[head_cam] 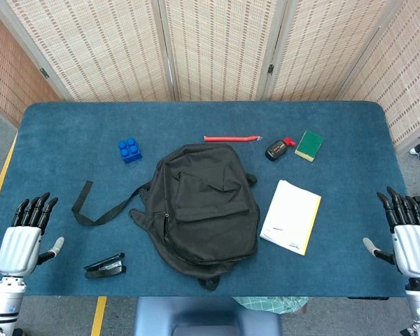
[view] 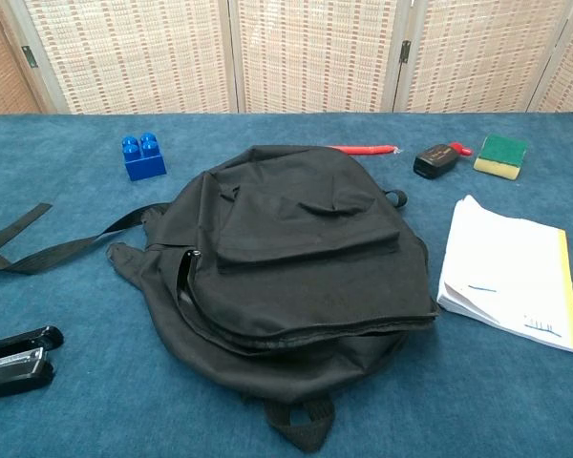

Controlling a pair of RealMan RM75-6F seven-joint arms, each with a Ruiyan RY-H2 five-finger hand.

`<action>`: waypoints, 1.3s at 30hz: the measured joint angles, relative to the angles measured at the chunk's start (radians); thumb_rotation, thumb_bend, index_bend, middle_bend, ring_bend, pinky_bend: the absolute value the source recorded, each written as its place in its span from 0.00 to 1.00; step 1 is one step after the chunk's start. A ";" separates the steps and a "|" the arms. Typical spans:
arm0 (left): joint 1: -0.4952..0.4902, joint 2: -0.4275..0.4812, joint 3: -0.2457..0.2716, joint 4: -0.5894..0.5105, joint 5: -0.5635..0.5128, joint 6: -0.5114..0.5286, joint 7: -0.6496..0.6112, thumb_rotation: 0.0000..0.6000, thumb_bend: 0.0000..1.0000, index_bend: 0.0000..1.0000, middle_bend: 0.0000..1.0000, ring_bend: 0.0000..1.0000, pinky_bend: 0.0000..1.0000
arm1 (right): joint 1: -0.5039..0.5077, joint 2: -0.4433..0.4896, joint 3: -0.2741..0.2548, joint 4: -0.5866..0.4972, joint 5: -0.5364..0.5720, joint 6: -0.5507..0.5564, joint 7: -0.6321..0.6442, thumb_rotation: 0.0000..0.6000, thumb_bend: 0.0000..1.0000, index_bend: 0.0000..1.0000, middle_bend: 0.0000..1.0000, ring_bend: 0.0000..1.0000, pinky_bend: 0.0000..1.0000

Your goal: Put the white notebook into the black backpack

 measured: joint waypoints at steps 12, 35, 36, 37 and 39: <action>-0.009 -0.006 -0.003 0.007 -0.013 -0.019 -0.008 1.00 0.36 0.05 0.06 0.07 0.00 | 0.004 -0.007 -0.001 0.005 -0.005 -0.035 -0.020 1.00 0.24 0.00 0.00 0.00 0.00; -0.002 0.002 0.008 -0.004 -0.029 -0.032 -0.020 1.00 0.36 0.05 0.06 0.07 0.00 | 0.152 -0.266 -0.023 0.306 -0.017 -0.278 -0.079 1.00 0.51 0.00 0.00 0.00 0.00; -0.003 0.003 0.009 -0.005 -0.029 -0.034 -0.019 1.00 0.36 0.05 0.06 0.07 0.00 | 0.158 -0.279 -0.026 0.324 -0.020 -0.289 -0.079 1.00 0.51 0.00 0.00 0.00 0.00; -0.003 0.003 0.009 -0.006 -0.029 -0.035 -0.018 1.00 0.36 0.05 0.06 0.07 0.00 | 0.162 -0.288 -0.029 0.337 -0.021 -0.296 -0.079 1.00 0.51 0.00 0.00 0.00 0.00; -0.004 0.003 0.009 -0.008 -0.031 -0.037 -0.017 1.00 0.36 0.05 0.06 0.07 0.00 | 0.171 -0.310 -0.034 0.370 -0.025 -0.309 -0.080 1.00 0.51 0.00 0.00 0.00 0.00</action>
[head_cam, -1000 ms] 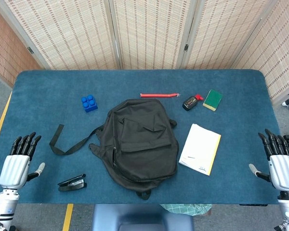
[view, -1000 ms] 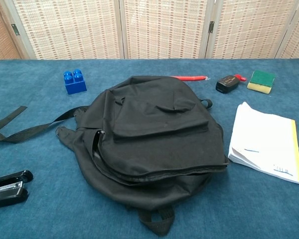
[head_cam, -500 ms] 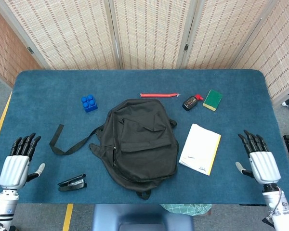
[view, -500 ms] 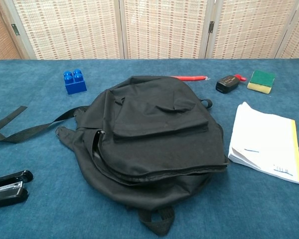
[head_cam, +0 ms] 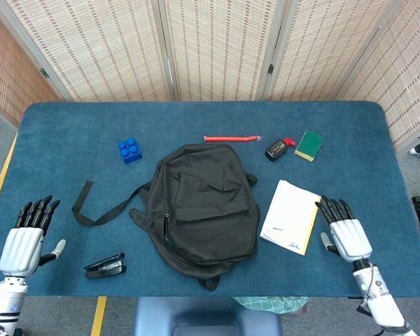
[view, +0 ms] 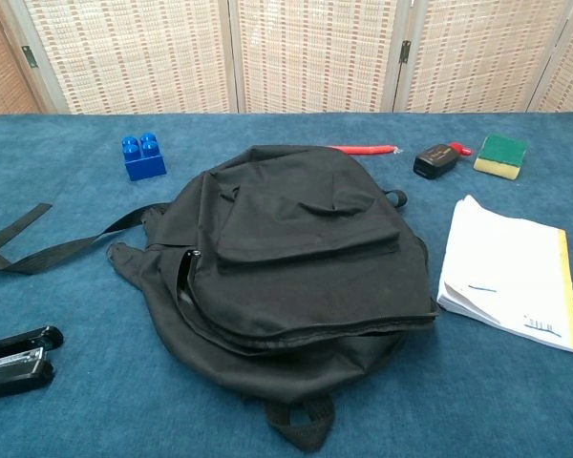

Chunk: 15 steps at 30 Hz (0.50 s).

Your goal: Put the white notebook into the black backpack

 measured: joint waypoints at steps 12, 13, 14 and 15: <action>0.001 0.005 0.003 -0.010 -0.008 -0.007 0.001 1.00 0.36 0.05 0.06 0.07 0.00 | 0.040 -0.104 -0.025 0.164 -0.011 -0.065 0.021 1.00 0.51 0.00 0.00 0.00 0.00; 0.002 0.005 0.003 -0.010 -0.009 -0.007 0.001 1.00 0.36 0.05 0.06 0.07 0.00 | 0.043 -0.109 -0.027 0.173 -0.012 -0.068 0.025 1.00 0.51 0.00 0.00 0.00 0.00; 0.002 0.005 0.004 -0.010 -0.010 -0.007 0.001 1.00 0.36 0.05 0.06 0.07 0.00 | 0.047 -0.114 -0.029 0.180 -0.014 -0.071 0.030 1.00 0.51 0.00 0.00 0.00 0.00; 0.002 0.005 0.004 -0.010 -0.010 -0.008 0.001 1.00 0.36 0.05 0.06 0.07 0.00 | 0.051 -0.120 -0.031 0.189 -0.017 -0.076 0.034 1.00 0.51 0.00 0.00 0.00 0.00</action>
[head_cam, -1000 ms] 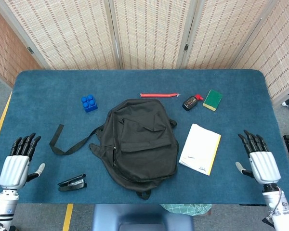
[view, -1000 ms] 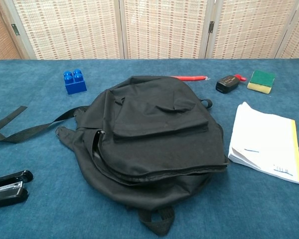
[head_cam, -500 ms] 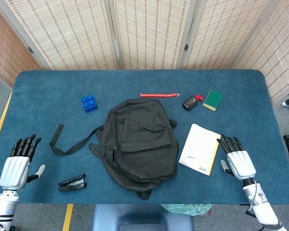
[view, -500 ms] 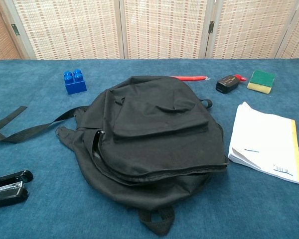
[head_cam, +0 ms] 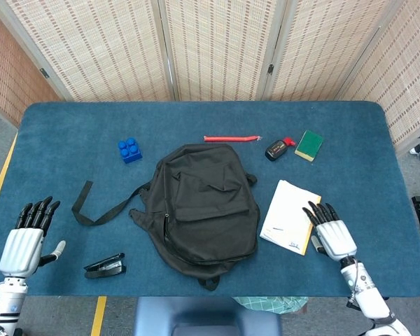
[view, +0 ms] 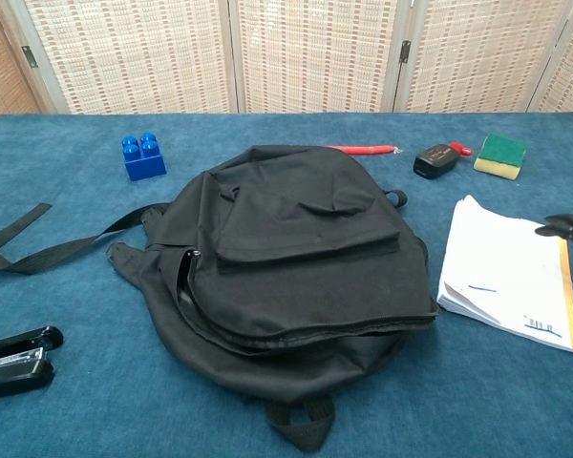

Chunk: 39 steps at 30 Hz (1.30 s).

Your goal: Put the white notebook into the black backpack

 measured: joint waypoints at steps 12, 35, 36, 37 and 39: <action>0.001 0.001 0.001 -0.002 -0.004 -0.002 -0.001 1.00 0.36 0.05 0.06 0.07 0.00 | 0.006 -0.025 -0.022 0.063 -0.008 -0.014 0.020 1.00 0.51 0.00 0.00 0.00 0.00; -0.003 -0.003 -0.001 -0.001 -0.011 -0.010 0.003 1.00 0.36 0.05 0.06 0.07 0.00 | 0.042 -0.046 -0.020 0.076 -0.002 -0.052 -0.001 1.00 0.51 0.00 0.00 0.00 0.00; -0.003 -0.003 -0.001 -0.001 -0.011 -0.010 0.003 1.00 0.36 0.05 0.06 0.07 0.00 | 0.044 -0.047 -0.019 0.074 -0.002 -0.052 -0.002 1.00 0.51 0.00 0.00 0.00 0.00; -0.002 -0.003 -0.001 0.000 -0.011 -0.009 0.002 1.00 0.36 0.05 0.06 0.07 0.00 | 0.045 -0.047 -0.018 0.072 -0.002 -0.052 -0.002 1.00 0.51 0.00 0.00 0.00 0.00; -0.002 -0.004 -0.001 0.001 -0.012 -0.010 0.002 1.00 0.36 0.05 0.06 0.07 0.00 | 0.048 -0.047 -0.016 0.069 -0.001 -0.051 -0.002 1.00 0.51 0.00 0.00 0.00 0.00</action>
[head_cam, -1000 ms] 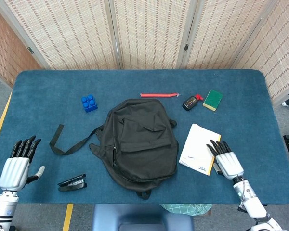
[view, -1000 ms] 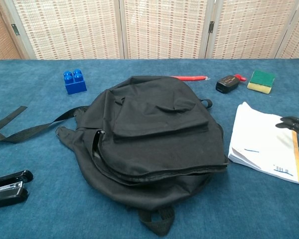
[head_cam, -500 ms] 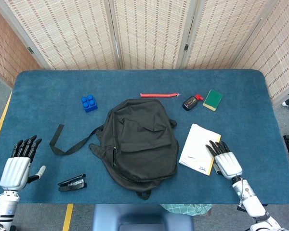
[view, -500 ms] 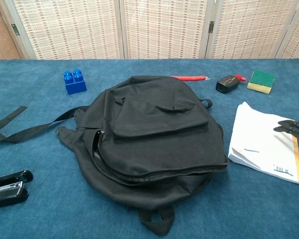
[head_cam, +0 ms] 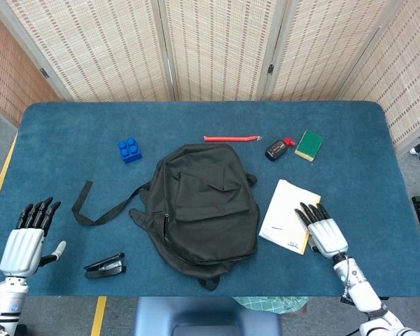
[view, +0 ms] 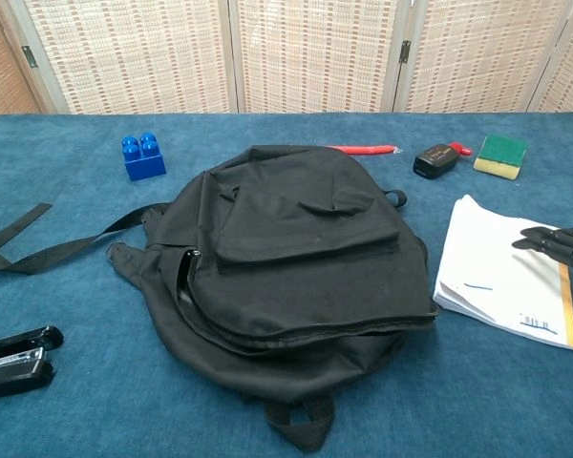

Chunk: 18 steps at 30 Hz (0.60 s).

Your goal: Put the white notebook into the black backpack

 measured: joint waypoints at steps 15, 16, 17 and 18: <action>-0.002 -0.003 0.000 0.001 -0.004 -0.006 0.000 1.00 0.36 0.05 0.06 0.07 0.00 | 0.055 0.019 0.044 -0.057 0.011 -0.009 -0.003 1.00 0.51 0.00 0.00 0.00 0.00; -0.002 -0.002 0.000 0.001 -0.004 -0.006 -0.001 1.00 0.36 0.05 0.06 0.07 0.00 | 0.060 0.018 0.048 -0.060 0.011 -0.009 -0.004 1.00 0.51 0.00 0.00 0.01 0.00; -0.002 -0.002 0.000 0.001 -0.004 -0.005 -0.002 1.00 0.36 0.05 0.06 0.07 0.00 | 0.065 0.017 0.052 -0.063 0.011 -0.009 -0.005 1.00 0.51 0.00 0.00 0.01 0.00; -0.001 -0.001 -0.001 0.001 -0.005 -0.004 -0.002 1.00 0.36 0.05 0.06 0.07 0.00 | 0.071 0.016 0.057 -0.068 0.011 -0.008 -0.006 1.00 0.51 0.00 0.00 0.01 0.00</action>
